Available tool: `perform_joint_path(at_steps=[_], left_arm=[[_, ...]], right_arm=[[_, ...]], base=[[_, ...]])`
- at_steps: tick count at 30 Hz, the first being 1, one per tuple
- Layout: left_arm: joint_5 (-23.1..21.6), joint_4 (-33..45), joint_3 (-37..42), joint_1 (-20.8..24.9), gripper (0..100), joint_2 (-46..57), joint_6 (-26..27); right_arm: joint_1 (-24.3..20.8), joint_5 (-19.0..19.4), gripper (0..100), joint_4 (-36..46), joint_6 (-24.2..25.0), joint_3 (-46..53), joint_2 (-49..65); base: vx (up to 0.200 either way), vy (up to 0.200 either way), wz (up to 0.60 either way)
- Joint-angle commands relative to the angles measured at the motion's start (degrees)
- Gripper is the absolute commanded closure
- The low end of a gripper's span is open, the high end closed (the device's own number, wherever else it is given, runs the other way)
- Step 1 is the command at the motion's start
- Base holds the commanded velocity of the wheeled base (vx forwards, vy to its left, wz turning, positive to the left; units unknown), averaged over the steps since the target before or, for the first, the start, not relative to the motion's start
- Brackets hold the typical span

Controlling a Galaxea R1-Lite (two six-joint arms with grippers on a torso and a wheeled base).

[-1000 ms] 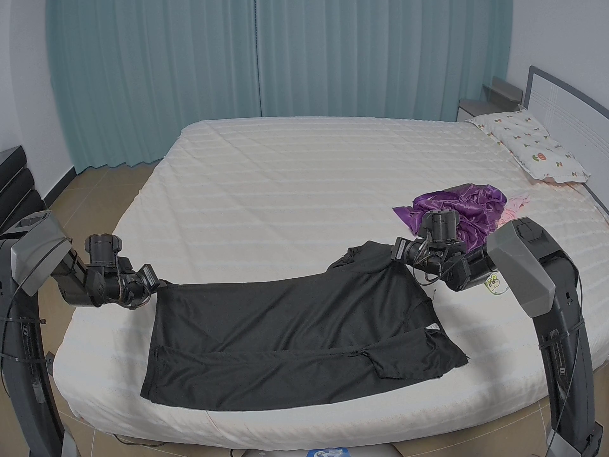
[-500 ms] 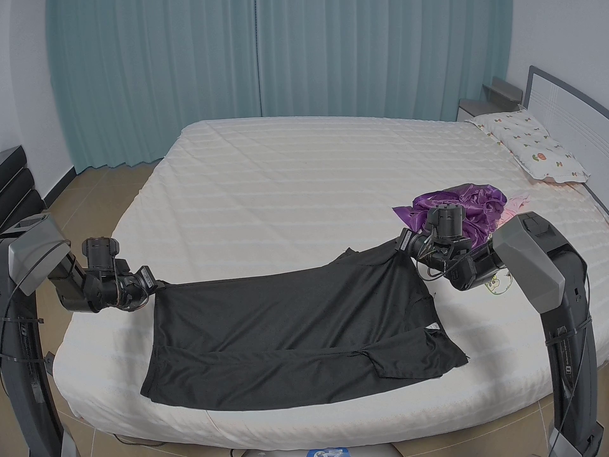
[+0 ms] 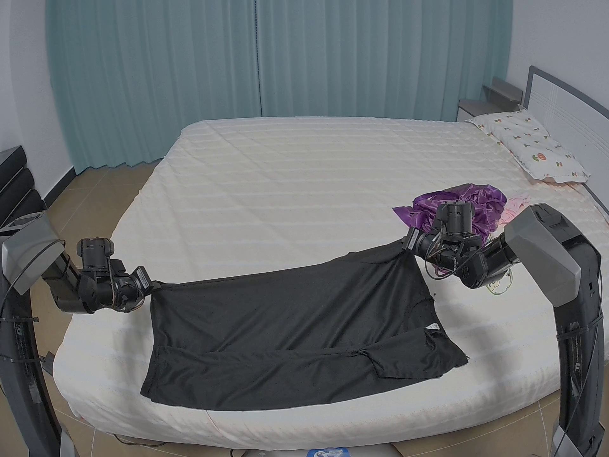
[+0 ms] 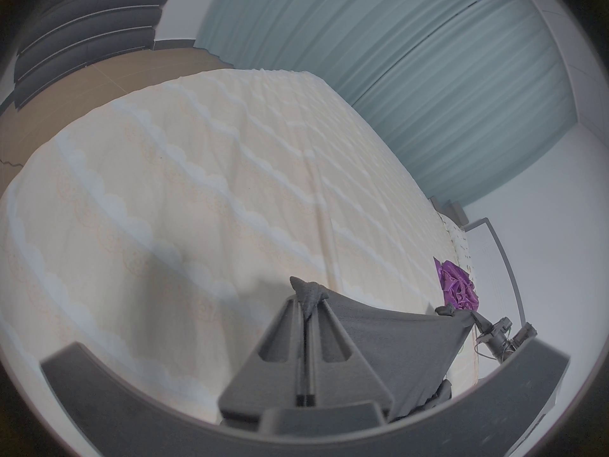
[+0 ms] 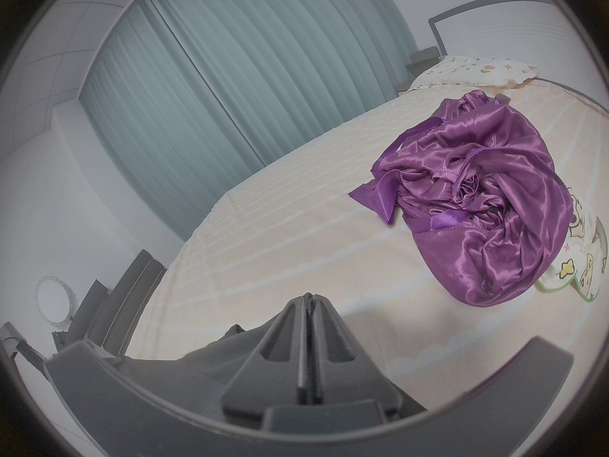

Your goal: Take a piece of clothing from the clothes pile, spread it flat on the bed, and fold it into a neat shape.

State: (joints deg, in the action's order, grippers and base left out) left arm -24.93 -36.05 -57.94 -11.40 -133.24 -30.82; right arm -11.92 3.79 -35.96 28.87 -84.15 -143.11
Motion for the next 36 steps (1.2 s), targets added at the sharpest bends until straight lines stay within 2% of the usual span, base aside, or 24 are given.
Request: perform_joint_path(at_steps=[1,9,19,23,29,36], left_arm=[[0.0,-0.1,0.5,-0.1,100,1.1,0.1],[-0.5,-5.0,1.7,-2.5,100,0.5,-0.1],[-0.5,-4.8,1.9,-2.4,100,0.4,0.2],[-0.5,-4.6,2.1,-2.2,100,0.0,2.4],[-0.4,-5.1,2.7,-1.3,100,0.3,2.9],[1.3,-5.3,3.1,-1.2,100,1.0,3.0]], right_arm=[[-0.3,0.3,100,-0.3,-0.5,1.2,0.7],[-1.6,-0.6,100,-2.9,-0.1,0.1,-0.2],[-1.2,-1.7,100,-1.4,-0.3,-0.4,-0.3],[-0.6,-2.2,100,-0.6,-0.2,-0.5,-0.2],[-0.8,-2.2,100,-1.0,0.0,0.0,-0.3],[-1.8,-2.1,100,-2.4,0.1,2.4,1.4]], base=[[0.000,0.000,0.00],[0.000,0.000,0.00],[0.000,0.000,0.00],[0.000,0.000,0.00],[0.000,0.000,0.00],[0.000,0.000,0.00]])
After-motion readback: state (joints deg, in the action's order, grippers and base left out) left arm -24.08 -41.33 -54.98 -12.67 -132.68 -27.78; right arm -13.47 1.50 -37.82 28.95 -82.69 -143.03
